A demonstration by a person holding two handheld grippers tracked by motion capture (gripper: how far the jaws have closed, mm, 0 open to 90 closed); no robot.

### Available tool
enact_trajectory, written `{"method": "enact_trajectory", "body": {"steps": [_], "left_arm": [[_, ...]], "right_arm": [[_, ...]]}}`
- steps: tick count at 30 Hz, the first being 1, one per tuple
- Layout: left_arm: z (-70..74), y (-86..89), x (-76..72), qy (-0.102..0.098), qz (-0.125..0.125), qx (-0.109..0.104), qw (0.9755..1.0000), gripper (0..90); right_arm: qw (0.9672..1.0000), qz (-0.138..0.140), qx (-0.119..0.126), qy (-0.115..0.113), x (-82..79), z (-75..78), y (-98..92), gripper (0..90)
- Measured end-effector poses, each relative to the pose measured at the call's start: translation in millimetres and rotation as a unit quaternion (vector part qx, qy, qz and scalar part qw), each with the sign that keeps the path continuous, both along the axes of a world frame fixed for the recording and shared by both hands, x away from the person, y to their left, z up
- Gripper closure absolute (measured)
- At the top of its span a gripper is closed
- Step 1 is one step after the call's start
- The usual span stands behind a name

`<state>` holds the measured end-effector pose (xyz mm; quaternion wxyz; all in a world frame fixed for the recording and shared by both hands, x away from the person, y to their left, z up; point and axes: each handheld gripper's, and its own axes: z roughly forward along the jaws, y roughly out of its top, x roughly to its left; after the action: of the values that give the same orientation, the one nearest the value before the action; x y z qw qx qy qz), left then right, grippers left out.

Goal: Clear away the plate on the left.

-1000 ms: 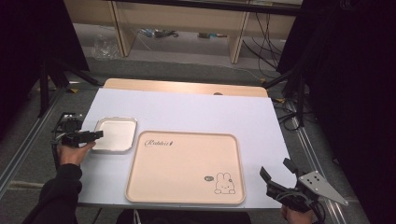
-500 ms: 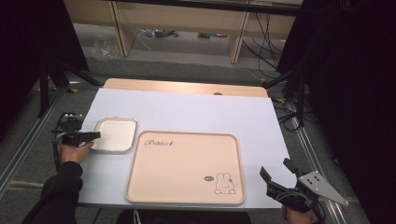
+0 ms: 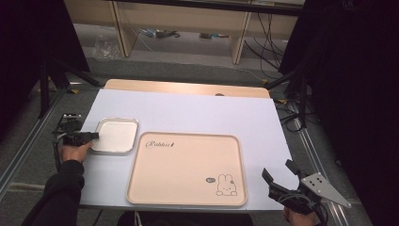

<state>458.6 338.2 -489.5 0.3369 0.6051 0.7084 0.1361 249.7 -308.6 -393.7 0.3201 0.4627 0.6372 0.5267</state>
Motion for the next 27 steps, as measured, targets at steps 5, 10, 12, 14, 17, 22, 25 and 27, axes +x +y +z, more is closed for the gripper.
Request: {"method": "enact_trajectory", "body": {"steps": [5,10,12,14,17,22,25,27], "left_arm": [[0.6,1.5,-0.1,-0.012,0.001,-0.020,0.9997,87.5],[4.3,1.5,-2.5,-0.030,0.007,-0.030,0.9991,87.8],[6.1,2.7,-4.1,-0.035,0.003,-0.017,0.9992,87.9],[7.7,1.0,-4.2,-0.043,0.011,-0.017,0.9988,87.9],[9.8,1.4,-5.1,-0.056,0.015,-0.024,0.9980,88.0],[17.3,-0.1,-7.7,-0.084,0.021,-0.049,0.9950,88.0],[19.5,-1.0,-8.2,-0.081,0.021,-0.050,0.9952,88.0],[21.1,-1.9,-8.7,-0.082,0.019,-0.053,0.9950,88.0]], "right_arm": [[0.9999,0.002,-0.006,-0.015,1.1,-0.2,-1.7,15.1],[0.9999,0.002,-0.007,-0.015,1.1,-0.1,-1.5,15.1],[0.9999,0.002,-0.007,-0.016,1.0,0.0,-1.4,15.1],[0.9998,0.002,-0.007,-0.016,1.1,0.0,-1.6,15.1],[0.9999,0.002,-0.006,-0.015,1.3,-0.2,-1.4,15.1],[0.9999,0.002,-0.006,-0.016,1.3,-0.1,-1.7,15.1],[0.9998,0.003,-0.007,-0.016,1.2,0.0,-1.5,15.1],[0.9999,0.001,-0.007,-0.014,1.3,0.0,-1.2,15.1]]}}
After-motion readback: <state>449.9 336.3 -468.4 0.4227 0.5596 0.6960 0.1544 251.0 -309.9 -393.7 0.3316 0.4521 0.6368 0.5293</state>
